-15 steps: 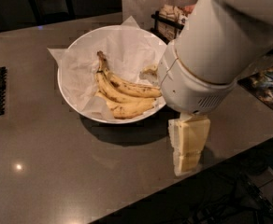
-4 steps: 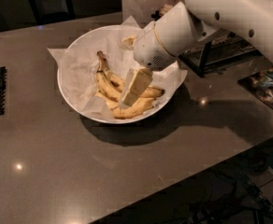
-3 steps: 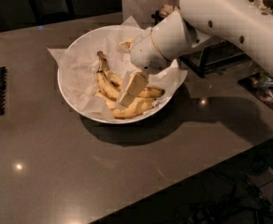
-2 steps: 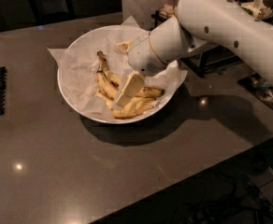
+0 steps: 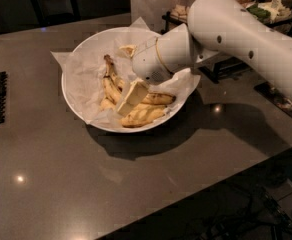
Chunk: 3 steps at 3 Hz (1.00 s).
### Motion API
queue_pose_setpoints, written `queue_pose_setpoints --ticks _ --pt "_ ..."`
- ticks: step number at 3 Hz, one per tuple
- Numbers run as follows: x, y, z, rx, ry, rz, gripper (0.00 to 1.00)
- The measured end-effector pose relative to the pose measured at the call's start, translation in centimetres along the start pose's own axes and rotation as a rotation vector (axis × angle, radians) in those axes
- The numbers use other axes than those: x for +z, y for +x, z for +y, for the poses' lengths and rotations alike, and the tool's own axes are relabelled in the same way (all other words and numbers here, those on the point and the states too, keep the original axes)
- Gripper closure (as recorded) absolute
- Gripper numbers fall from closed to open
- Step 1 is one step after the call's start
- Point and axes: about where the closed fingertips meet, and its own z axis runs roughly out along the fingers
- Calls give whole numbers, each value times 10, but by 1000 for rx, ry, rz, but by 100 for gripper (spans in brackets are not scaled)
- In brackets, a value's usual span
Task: Pick banana from white bowl
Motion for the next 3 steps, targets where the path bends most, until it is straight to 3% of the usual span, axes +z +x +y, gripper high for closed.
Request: queue_pose_setpoints --ticks 1,3 --pt "4 -3 1 12 5 -29 10" --pt "14 -5 -6 29 6 -72 15"
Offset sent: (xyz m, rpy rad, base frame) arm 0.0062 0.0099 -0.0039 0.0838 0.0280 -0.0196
